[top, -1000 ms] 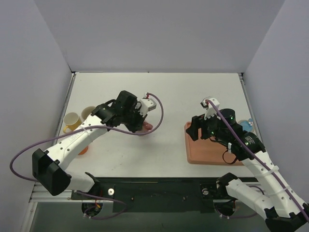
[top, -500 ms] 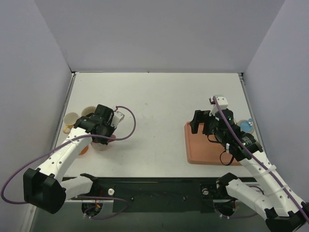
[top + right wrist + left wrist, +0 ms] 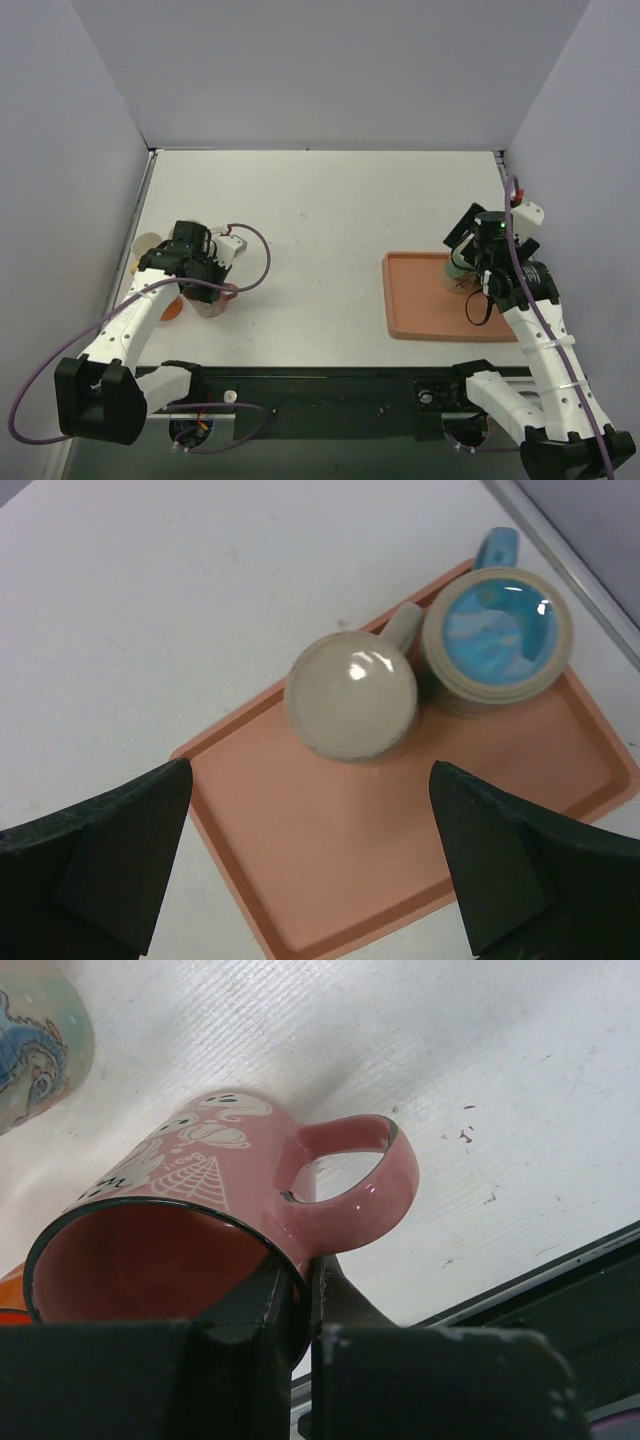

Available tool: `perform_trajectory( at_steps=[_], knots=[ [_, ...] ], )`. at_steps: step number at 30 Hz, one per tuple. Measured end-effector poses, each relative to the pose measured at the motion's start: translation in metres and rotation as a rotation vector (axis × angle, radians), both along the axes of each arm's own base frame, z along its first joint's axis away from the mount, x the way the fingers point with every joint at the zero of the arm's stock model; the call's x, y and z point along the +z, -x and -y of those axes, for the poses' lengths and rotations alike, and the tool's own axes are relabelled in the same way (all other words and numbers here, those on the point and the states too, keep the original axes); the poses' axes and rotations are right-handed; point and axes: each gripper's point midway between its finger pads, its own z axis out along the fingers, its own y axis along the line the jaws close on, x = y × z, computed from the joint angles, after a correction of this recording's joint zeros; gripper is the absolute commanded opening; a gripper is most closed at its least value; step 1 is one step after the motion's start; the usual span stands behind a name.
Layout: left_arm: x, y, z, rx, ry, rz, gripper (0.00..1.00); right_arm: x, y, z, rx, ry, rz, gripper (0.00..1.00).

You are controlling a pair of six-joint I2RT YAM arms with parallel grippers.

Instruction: Turn the mug right side up

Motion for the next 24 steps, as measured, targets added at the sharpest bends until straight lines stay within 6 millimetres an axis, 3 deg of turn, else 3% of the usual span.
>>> perform_trajectory(
  at_steps=[1, 4, 9, 13, 16, 20, 24],
  knots=[
    [-0.002, 0.001, 0.000, -0.010, 0.009, -0.004, 0.04, 0.001, 0.002, 0.009, -0.061, -0.011, -0.002, 1.00],
    [-0.002, 0.000, 0.000, -0.030, 0.013, 0.002, 0.37, 0.005, 0.007, 0.028, -0.181, -0.025, 0.007, 1.00],
    [0.002, -0.005, 0.000, -0.069, 0.012, 0.046, 0.57, 0.009, 0.006, 0.052, -0.331, -0.077, 0.017, 0.97],
    [0.012, -0.006, 0.001, -0.100, 0.021, 0.076, 0.65, -0.006, -0.006, 0.066, -0.411, -0.146, -0.041, 0.94],
    [0.027, -0.008, 0.005, -0.135, 0.043, 0.096, 0.65, -0.026, -0.014, 0.070, -0.439, -0.177, -0.117, 0.92],
    [0.061, -0.013, 0.015, -0.195, 0.093, 0.154, 0.67, -0.053, -0.023, 0.069, -0.436, -0.208, -0.221, 0.85],
    [0.105, -0.025, 0.029, -0.221, 0.166, 0.267, 0.67, -0.070, -0.032, 0.061, -0.403, -0.246, -0.288, 0.84]
  ],
)
